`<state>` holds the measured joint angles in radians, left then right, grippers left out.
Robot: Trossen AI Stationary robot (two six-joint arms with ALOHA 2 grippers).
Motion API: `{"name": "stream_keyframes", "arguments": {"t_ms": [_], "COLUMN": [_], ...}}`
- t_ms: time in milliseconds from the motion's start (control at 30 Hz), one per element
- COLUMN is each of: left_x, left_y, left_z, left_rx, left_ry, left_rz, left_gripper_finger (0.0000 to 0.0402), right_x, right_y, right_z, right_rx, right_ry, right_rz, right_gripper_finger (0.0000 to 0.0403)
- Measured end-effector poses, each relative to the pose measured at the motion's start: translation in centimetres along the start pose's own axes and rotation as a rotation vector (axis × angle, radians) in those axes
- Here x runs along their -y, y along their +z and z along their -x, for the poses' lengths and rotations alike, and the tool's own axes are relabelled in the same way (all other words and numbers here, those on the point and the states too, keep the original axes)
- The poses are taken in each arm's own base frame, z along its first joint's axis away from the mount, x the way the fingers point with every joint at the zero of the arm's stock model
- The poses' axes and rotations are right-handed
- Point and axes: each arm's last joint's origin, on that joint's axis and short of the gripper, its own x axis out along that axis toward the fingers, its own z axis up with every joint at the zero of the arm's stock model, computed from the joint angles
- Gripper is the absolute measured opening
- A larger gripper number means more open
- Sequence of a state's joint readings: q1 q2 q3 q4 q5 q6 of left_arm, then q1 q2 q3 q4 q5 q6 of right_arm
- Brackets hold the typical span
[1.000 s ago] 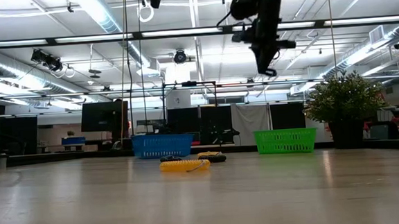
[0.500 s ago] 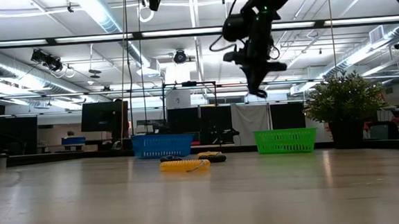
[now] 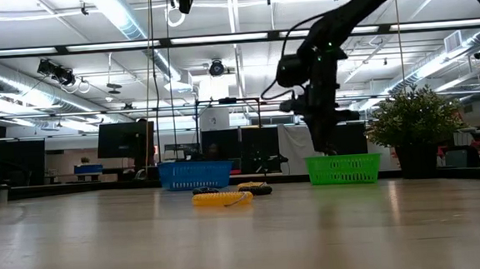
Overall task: Sort spring keychains
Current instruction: Put the black spring keychain into the green bin
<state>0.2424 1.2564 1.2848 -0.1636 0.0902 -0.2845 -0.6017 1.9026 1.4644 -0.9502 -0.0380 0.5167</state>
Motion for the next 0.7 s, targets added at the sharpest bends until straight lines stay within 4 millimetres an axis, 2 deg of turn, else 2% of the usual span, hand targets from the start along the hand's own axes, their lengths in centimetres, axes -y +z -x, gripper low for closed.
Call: {"name": "stream_keyframes", "arguments": {"t_ms": [367, 700], "left_x": [0.0, 0.0], "left_y": [0.0, 0.0], "left_z": [0.0, 0.0], "left_rx": [0.002, 0.003], "left_ry": [0.007, 0.007], "left_rz": [0.008, 0.019], "left_gripper_finger": [0.0167, 0.0167], "right_x": [0.9, 1.4], "right_y": [-0.2, -0.4], "right_z": [-2.4, -3.4], "right_rx": [0.04, 0.05], "right_ry": [0.029, 0.06], "right_rz": [-0.012, -0.015], "right_gripper_finger": [0.0002, 0.0016]}}
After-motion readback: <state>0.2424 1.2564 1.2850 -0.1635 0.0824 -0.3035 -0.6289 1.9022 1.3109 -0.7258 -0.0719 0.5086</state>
